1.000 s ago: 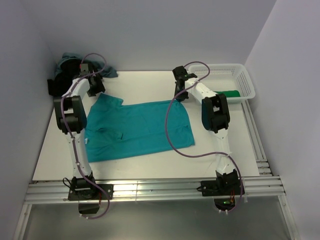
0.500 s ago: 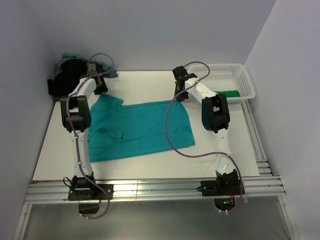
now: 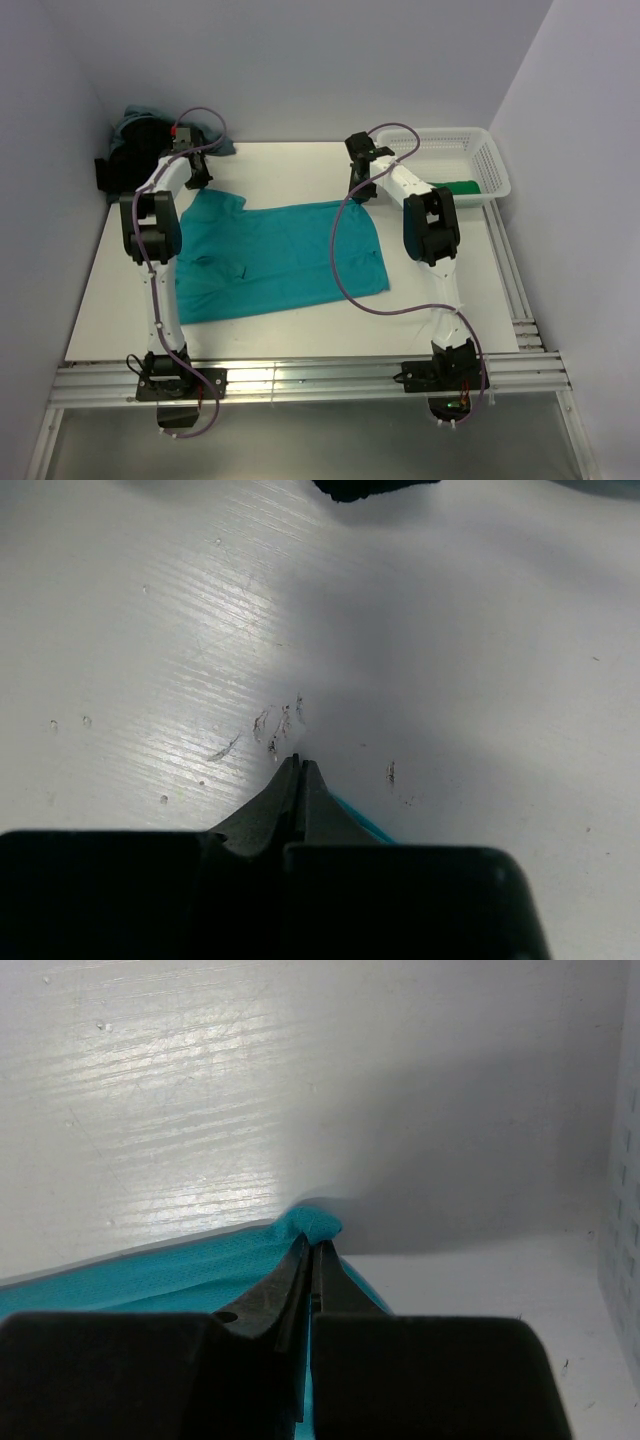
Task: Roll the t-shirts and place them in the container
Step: Fold the tshirt
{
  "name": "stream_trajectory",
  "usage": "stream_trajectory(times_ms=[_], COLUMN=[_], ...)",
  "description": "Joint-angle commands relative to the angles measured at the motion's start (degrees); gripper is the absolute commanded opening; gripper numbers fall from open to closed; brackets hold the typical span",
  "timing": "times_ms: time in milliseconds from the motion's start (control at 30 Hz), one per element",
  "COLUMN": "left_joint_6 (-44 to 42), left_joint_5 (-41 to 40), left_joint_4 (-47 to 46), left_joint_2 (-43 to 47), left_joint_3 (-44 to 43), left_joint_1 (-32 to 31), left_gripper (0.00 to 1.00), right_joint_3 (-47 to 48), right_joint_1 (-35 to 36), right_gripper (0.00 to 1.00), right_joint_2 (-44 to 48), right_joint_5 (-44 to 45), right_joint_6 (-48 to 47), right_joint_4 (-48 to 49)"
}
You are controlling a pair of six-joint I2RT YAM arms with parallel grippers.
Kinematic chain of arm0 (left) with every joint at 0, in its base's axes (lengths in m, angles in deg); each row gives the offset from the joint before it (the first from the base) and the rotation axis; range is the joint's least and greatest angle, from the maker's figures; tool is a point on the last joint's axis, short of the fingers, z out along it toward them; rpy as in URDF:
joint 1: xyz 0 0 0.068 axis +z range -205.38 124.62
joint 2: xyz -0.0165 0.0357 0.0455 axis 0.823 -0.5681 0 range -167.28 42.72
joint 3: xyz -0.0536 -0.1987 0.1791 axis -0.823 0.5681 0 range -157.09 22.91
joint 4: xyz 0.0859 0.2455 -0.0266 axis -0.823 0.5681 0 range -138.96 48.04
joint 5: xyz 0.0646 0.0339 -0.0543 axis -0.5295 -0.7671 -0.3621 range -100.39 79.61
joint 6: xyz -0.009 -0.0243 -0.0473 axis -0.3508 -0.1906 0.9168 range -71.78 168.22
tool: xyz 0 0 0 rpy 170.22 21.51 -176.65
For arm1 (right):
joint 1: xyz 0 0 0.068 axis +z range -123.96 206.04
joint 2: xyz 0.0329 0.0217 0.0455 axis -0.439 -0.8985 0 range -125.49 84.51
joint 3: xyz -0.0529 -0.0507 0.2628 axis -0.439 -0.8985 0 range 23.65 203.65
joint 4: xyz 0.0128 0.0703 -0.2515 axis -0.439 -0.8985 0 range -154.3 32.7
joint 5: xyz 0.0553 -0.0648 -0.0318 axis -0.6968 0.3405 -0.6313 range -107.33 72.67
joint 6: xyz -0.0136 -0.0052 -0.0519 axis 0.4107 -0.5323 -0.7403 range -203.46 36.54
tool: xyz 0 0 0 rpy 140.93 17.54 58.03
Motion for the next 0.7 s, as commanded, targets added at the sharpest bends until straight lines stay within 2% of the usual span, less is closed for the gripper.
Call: stream_trajectory(times_ms=[0, 167, 667], left_joint_6=[0.11, 0.73, 2.22], left_joint_5=[0.60, 1.82, 3.23], left_joint_4=[0.78, -1.23, -5.45], left_joint_2=[2.46, 7.03, 25.48], left_joint_3=[-1.14, 1.14, 17.38], left_joint_1=[-0.01, 0.08, -2.47], left_gripper=[0.00, 0.00, 0.01], right_joint_3=[0.49, 1.02, -0.73], right_joint_1=[0.11, 0.11, -0.15], right_gripper=[0.00, 0.00, 0.00], right_joint_2=[2.23, 2.67, 5.39], right_joint_5=[-0.21, -0.47, -1.79], right_joint_6=[0.91, 1.44, 3.20], right_joint_4=[-1.54, -0.84, 0.48])
